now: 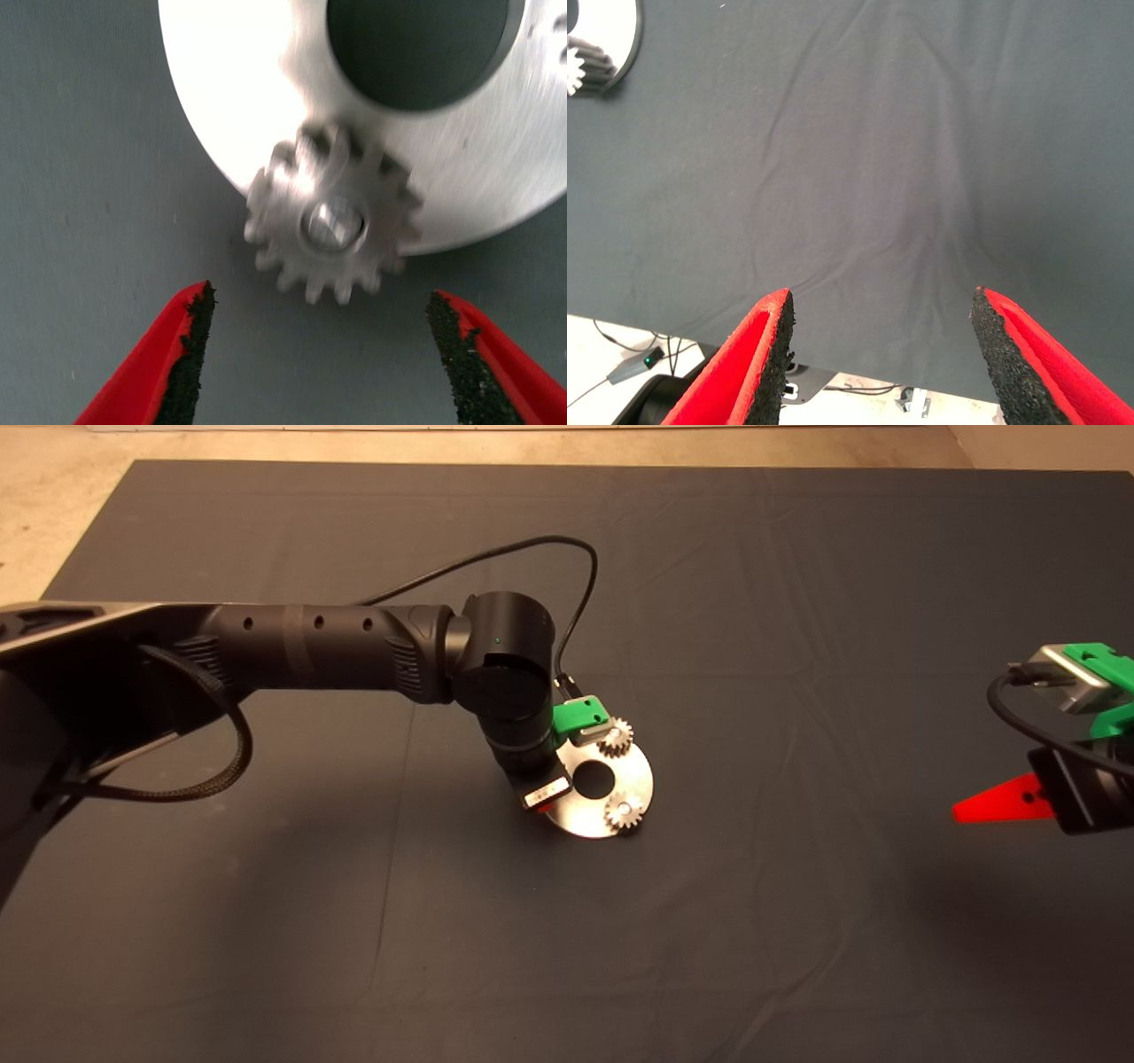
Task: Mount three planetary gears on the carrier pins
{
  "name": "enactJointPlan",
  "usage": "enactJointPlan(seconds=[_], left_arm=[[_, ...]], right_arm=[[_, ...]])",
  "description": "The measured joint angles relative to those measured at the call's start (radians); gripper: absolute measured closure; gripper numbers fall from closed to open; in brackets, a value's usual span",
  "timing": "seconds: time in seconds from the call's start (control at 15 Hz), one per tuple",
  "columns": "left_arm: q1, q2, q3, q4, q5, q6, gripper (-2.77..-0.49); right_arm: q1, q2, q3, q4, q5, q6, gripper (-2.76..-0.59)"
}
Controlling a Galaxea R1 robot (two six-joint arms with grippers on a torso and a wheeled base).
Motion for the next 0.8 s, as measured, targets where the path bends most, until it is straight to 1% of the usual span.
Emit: enactJointPlan(seconds=[0.07, 0.13, 0.2, 0.27, 0.33, 0.4, 0.47, 0.53, 0.6, 0.67, 0.73, 0.8], left_arm=[[-0.016, -0.033, 0.021, -0.022, -0.003, -0.016, -1.78], [-0.035, -0.082, 0.056, -0.037, -0.002, -0.037, -1.78], [-0.050, -0.141, 0.100, -0.042, -0.001, -0.063, -1.78], [-0.059, -0.199, 0.161, -0.048, 0.001, -0.108, -1.78], [-0.062, -0.256, 0.236, -0.055, 0.004, -0.172, -1.78], [-0.061, -0.306, 0.318, -0.068, 0.005, -0.243, -1.78], [-0.062, -0.351, 0.404, -0.074, 0.006, -0.327, -1.78], [-0.069, -0.382, 0.476, -0.083, 0.006, -0.418, -1.78], [-0.077, -0.403, 0.531, -0.089, 0.006, -0.510, -1.78], [-0.086, -0.410, 0.578, -0.089, 0.004, -0.611, -1.78], [-0.094, -0.418, 0.623, -0.090, 0.004, -0.713, -1.78], [-0.106, -0.430, 0.664, -0.094, 0.003, -0.802, -1.78]], right_arm=[[0.000, 0.005, -0.008, 0.000, -0.001, 0.000, -1.47], [0.000, 0.017, -0.010, 0.000, -0.006, 0.000, -1.47], [0.000, 0.041, -0.010, 0.000, -0.015, 0.000, -1.47], [0.000, 0.087, -0.010, 0.000, -0.020, 0.000, -1.47], [0.000, 0.136, -0.010, 0.000, -0.026, 0.000, -1.47], [0.000, 0.181, -0.009, -0.001, -0.051, 0.001, -1.47], [-0.002, 0.224, -0.005, -0.006, -0.088, 0.018, -1.47], [-0.006, 0.255, 0.002, -0.013, -0.101, 0.048, -1.47], [-0.011, 0.270, 0.011, -0.021, -0.103, 0.096, -1.47], [-0.018, 0.285, 0.020, -0.030, -0.109, 0.168, -1.47], [-0.029, 0.302, 0.027, -0.045, -0.112, 0.235, -1.47], [-0.045, 0.321, 0.032, -0.057, -0.113, 0.285, -1.47]])
